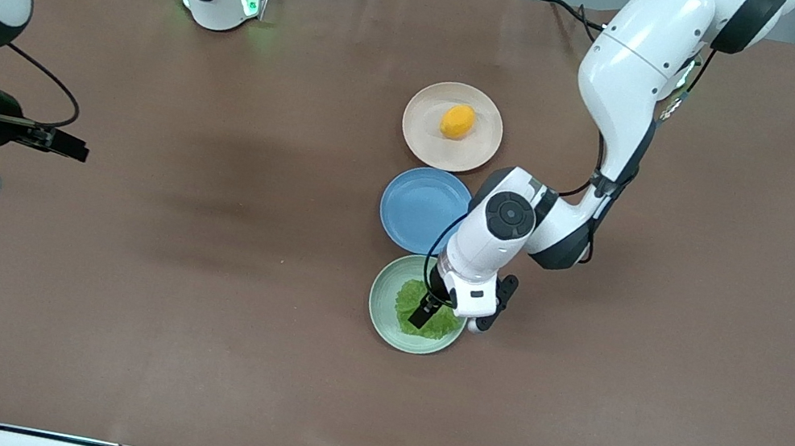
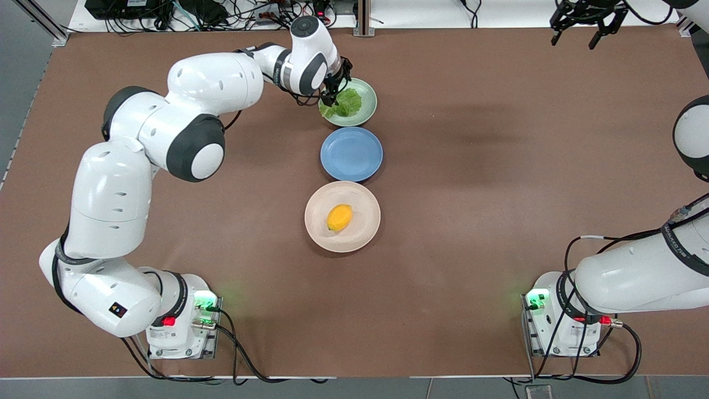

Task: Pick lemon and lettuce from plates
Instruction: 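Grasp the lettuce with the left gripper while the right gripper reaches the lemon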

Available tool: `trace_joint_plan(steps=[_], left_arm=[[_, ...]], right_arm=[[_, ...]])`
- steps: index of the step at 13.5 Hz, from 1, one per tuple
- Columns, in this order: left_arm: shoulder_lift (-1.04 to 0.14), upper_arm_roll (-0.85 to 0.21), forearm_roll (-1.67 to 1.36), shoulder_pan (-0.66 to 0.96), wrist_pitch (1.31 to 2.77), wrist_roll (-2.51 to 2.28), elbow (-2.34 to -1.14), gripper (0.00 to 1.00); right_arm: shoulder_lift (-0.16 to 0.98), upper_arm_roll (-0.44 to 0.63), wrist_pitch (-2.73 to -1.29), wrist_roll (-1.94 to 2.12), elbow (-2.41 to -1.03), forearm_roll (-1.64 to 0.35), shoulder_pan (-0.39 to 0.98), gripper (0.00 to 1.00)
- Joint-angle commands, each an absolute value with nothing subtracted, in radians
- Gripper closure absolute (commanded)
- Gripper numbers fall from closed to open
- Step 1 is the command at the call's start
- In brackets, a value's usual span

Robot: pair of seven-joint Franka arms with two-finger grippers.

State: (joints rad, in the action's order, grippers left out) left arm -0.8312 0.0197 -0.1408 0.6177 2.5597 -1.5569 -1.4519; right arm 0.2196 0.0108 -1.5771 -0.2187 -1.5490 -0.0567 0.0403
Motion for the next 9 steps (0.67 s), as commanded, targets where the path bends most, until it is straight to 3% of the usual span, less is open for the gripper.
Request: trace_joint_plan(steps=[1, 9], left_arm=[[-0.856, 0.028, -0.149, 0.632, 2.568, -1.563, -1.431, 0.0], [-0.896, 0.026, -0.152, 0.643, 2.568, -1.562, -1.43, 0.0]], right_arm=[[0.19, 0.011, -1.607, -0.424, -1.597, -0.069, 0.153, 0.0], [0.107, 0.012, -1.805, -0.984, -1.808, -0.114, 0.543, 0.0]])
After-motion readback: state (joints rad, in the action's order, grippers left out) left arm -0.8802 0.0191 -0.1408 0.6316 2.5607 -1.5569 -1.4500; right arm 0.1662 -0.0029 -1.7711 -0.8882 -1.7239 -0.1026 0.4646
